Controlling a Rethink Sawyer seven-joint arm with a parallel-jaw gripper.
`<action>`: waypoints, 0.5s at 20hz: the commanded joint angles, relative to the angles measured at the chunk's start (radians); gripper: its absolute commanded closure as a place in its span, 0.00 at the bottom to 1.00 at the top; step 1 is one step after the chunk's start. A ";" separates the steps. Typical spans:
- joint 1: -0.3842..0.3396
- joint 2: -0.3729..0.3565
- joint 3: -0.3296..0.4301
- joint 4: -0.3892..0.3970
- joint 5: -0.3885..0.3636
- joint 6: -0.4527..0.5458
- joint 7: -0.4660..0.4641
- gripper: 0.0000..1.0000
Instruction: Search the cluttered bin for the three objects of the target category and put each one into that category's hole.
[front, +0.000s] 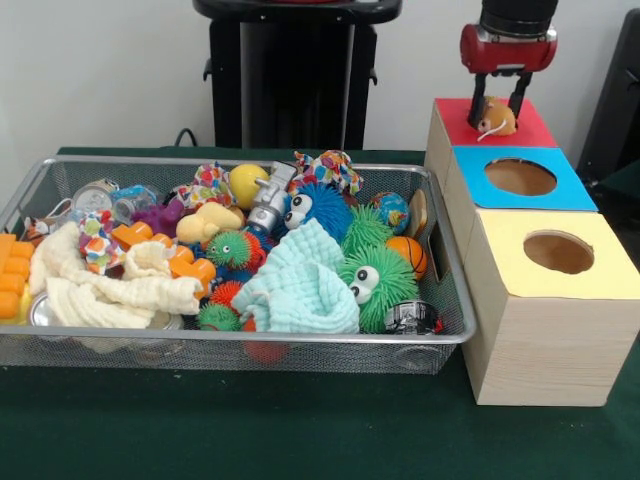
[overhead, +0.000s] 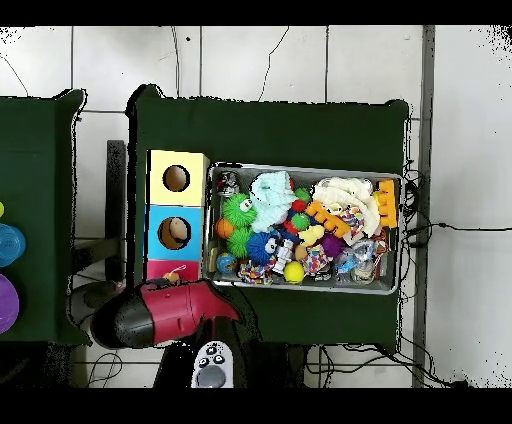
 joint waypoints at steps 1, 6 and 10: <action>-0.037 0.018 0.014 0.032 0.063 0.038 0.180 0.00; -0.034 -0.040 0.015 0.036 0.094 0.118 0.176 0.00; -0.031 -0.063 0.004 0.035 0.101 0.152 0.163 0.00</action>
